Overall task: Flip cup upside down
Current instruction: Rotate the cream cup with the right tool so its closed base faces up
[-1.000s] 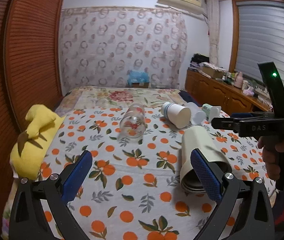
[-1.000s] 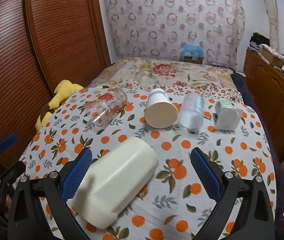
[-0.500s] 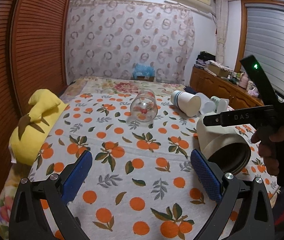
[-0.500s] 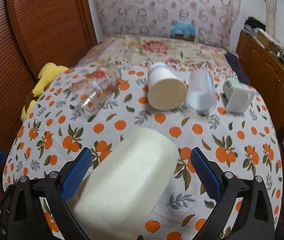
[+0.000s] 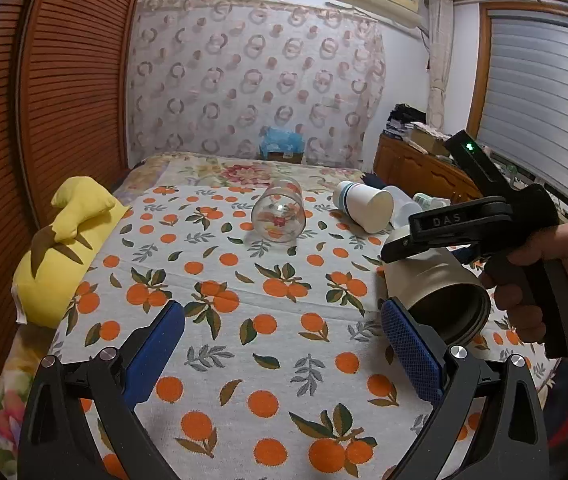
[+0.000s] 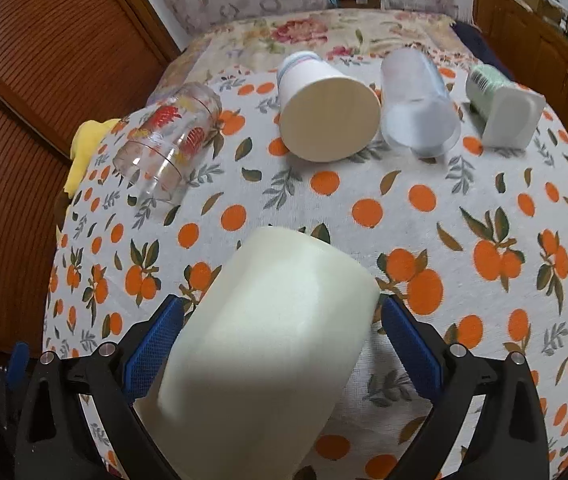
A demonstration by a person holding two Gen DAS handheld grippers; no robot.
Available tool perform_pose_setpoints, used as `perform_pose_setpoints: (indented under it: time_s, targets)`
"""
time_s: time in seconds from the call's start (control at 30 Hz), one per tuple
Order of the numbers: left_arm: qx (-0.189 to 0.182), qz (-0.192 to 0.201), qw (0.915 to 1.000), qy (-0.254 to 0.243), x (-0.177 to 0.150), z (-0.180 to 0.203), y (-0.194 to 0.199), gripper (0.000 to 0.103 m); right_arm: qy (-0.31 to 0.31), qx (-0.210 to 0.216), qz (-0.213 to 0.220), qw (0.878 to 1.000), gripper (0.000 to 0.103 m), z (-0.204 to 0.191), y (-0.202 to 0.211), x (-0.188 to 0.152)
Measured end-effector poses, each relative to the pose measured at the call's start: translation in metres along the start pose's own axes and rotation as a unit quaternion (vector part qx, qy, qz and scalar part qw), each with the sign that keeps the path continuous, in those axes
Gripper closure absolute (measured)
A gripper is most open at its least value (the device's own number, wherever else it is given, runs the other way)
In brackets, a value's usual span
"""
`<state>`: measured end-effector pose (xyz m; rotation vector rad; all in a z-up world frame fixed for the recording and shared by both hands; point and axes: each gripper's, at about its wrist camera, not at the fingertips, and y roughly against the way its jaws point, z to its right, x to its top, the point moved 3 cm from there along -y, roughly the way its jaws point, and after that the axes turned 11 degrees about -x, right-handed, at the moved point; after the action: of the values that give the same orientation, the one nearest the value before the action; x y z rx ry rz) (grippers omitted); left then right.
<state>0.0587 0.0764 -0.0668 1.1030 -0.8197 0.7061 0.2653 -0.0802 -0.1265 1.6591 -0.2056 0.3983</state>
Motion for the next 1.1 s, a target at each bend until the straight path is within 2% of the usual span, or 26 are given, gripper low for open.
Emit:
perform_pose_setpoints:
  time_s: [0.1, 0.27, 0.4, 0.67, 0.9, 1.1]
  targets:
    - [-0.001, -0.001, 1.0000, -0.002, 0.000, 0.002, 0.000, 0.008, -0.004, 0.006, -0.008, 1.000, 0.010, 0.000, 0.000, 0.001]
    - [-0.005, 0.002, 1.0000, -0.005, 0.000, 0.008, 0.002, 0.008, -0.013, 0.026, -0.012, 1.000, 0.022, 0.008, 0.002, 0.005]
    - [-0.006, 0.003, 1.0000, -0.005, 0.001, 0.008, 0.002, 0.008, -0.004, 0.025, 0.007, 1.000, 0.025, 0.010, 0.012, 0.004]
    - [-0.009, -0.001, 0.9999, -0.009, 0.003, 0.011, 0.005, 0.008, 0.048, 0.012, 0.117, 0.992, 0.028, 0.010, 0.064, 0.006]
    - [-0.009, -0.003, 0.9999, -0.013, 0.003, 0.011, 0.005, 0.008, 0.099, -0.019, 0.214, 0.972, 0.029, 0.011, 0.104, -0.005]
    - [-0.008, -0.007, 0.9998, -0.016, 0.003, 0.011, 0.005, 0.008, 0.127, -0.047, 0.266, 0.954, 0.029, 0.003, 0.107, -0.006]
